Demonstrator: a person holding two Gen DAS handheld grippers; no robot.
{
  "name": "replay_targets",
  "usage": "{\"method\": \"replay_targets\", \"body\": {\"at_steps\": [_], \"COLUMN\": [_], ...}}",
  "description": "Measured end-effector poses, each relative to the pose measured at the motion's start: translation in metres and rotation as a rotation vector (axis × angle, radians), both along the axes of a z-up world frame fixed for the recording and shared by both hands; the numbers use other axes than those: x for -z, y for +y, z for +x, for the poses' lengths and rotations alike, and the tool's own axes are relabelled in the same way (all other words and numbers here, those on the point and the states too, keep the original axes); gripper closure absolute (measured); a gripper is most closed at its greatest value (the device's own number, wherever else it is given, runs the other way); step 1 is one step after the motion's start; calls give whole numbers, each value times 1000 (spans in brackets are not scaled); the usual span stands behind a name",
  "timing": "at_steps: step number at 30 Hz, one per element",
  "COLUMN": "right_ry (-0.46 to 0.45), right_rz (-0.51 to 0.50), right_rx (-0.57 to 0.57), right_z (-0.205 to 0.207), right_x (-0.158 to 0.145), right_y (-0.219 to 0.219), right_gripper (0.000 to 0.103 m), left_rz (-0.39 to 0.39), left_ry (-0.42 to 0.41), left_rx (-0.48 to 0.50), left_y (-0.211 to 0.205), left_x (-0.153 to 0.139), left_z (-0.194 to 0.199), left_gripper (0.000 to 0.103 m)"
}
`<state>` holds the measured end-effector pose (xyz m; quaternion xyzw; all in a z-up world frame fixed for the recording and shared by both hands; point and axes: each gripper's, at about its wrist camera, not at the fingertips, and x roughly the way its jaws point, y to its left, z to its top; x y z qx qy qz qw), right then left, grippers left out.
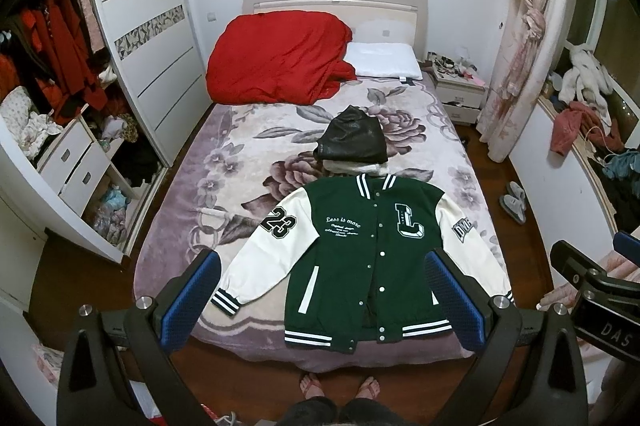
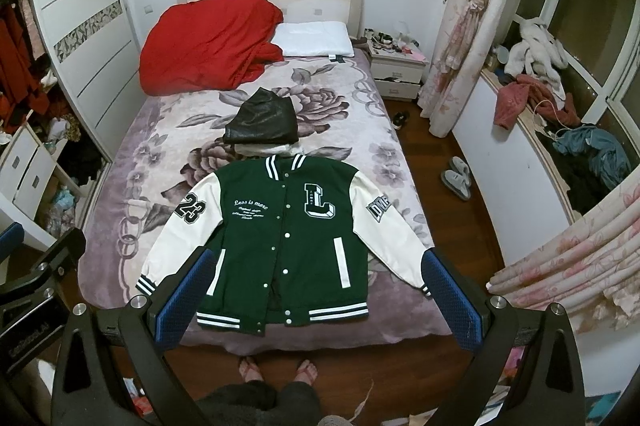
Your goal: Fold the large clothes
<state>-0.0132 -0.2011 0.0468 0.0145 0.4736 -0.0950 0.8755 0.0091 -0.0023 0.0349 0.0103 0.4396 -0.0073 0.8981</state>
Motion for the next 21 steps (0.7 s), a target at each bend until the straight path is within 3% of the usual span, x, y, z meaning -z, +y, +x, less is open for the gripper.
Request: {"method": "replay_targets", "body": {"at_steps": [5,8,10,14,15,17,21], "right_ry": [3,7,5,57,71,129,213], "right_rz": [4,33,88,205,233,275,441], "right_rx": [8,27,41,180,251,363,603], "right_z": [6,24,42,77,84,93,88], "right_x": [-5,0,20,105,133,190,317], "right_y": [1,1,-7,-52,-74,-116,-216], "right_gripper": [0,0,0,0,3,26,29], "left_rz": [12,47,82,149,65,79,125], "left_ry": [4,-31,-57,-62,5,74,169], "left_rx": [16,0,-6,-31,-181,-180,-187], "left_y": [0,2,2,-10,-17,-30,-65], "left_x": [5,29,53,117,136,177,262], "left_z": [24,49,70,104,116,135,163], "left_gripper": [0,0,0,0,0,0,0]}}
